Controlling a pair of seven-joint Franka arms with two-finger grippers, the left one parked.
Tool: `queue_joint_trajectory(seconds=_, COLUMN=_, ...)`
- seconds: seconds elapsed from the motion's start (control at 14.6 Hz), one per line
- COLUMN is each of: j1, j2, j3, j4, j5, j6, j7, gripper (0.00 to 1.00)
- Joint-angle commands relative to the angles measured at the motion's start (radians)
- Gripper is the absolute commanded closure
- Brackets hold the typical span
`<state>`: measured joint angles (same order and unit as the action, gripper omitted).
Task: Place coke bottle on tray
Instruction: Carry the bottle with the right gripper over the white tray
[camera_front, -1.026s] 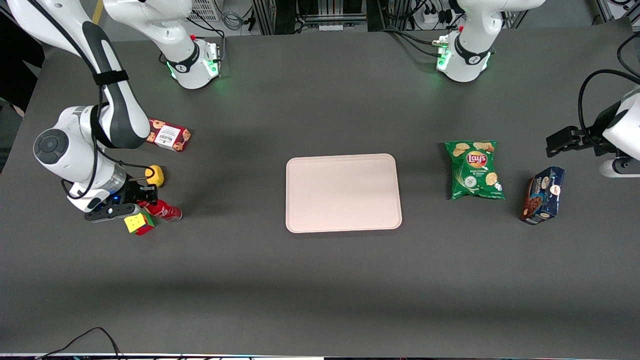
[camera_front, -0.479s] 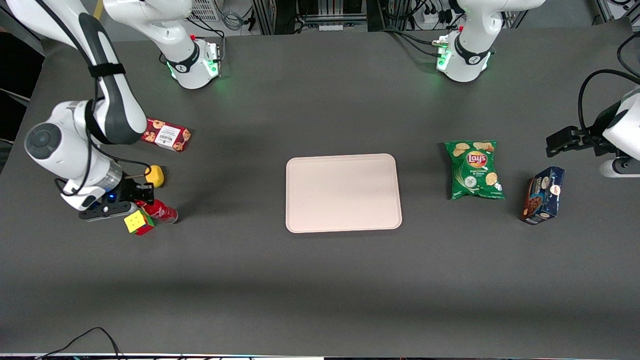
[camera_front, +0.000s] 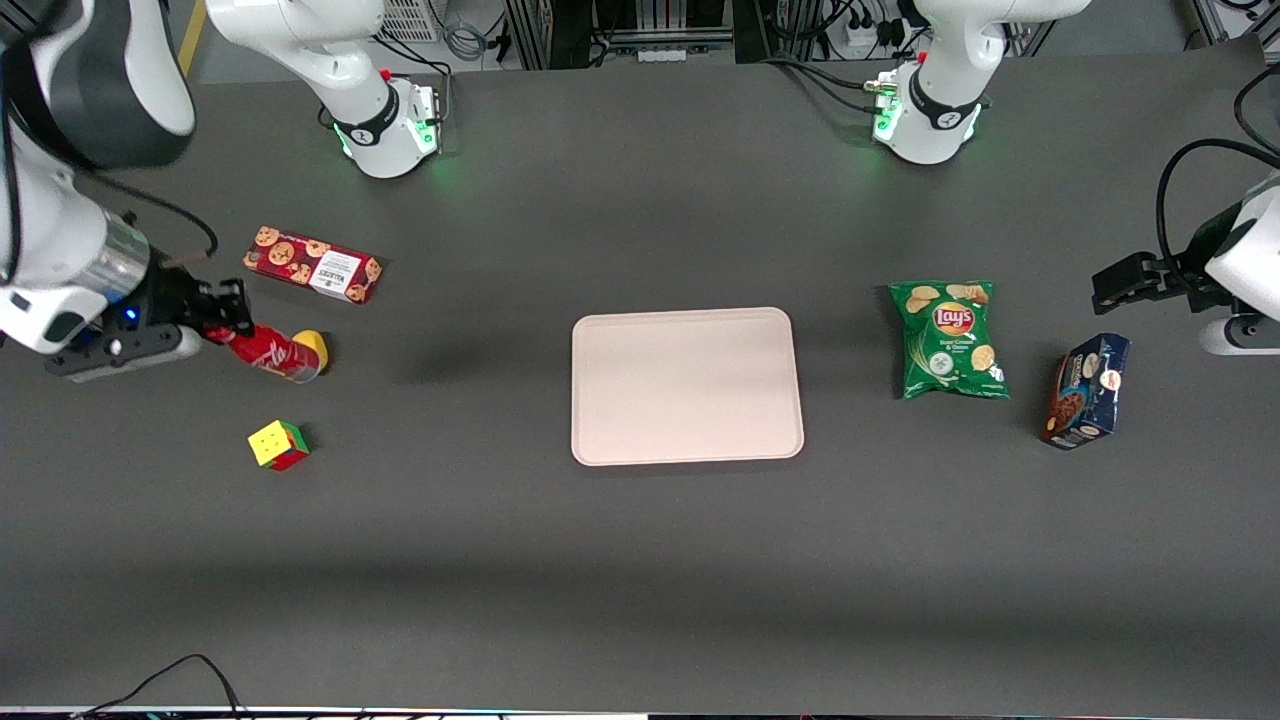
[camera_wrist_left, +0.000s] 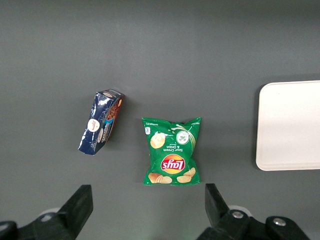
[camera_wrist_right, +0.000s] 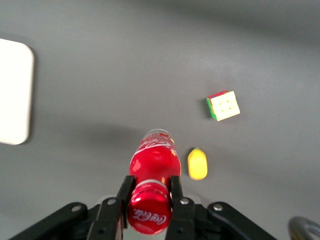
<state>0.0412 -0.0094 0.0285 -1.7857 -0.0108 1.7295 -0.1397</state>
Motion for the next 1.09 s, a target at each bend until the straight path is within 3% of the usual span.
queue_joint_trajectory(seconds=0.0, j1=0.003, j2=0.032, j3=0.088, j4=0.179, j5=0.015, j6=-0.114, j7=0.125, gripper=1.0)
queue_joint_trajectory(seconds=0.48, j1=0.121, j2=0.207, j3=0.25, j4=0.452, j5=0.012, j6=-0.212, j7=0.556, gripper=1.0)
queue_joint_trajectory(seconds=0.68, j1=0.232, j2=0.313, j3=0.252, j4=0.509, j5=0.0, j6=-0.194, j7=0.715, gripper=1.0)
queue_joint_trajectory(seconds=0.89, j1=0.294, j2=0.409, j3=0.254, j4=0.528, j5=-0.005, j6=-0.073, j7=0.793, gripper=1.0)
queue_joint_trajectory(seconds=1.03, j1=0.333, j2=0.469, j3=0.255, j4=0.528, j5=-0.062, j6=-0.018, j7=0.851, gripper=1.0)
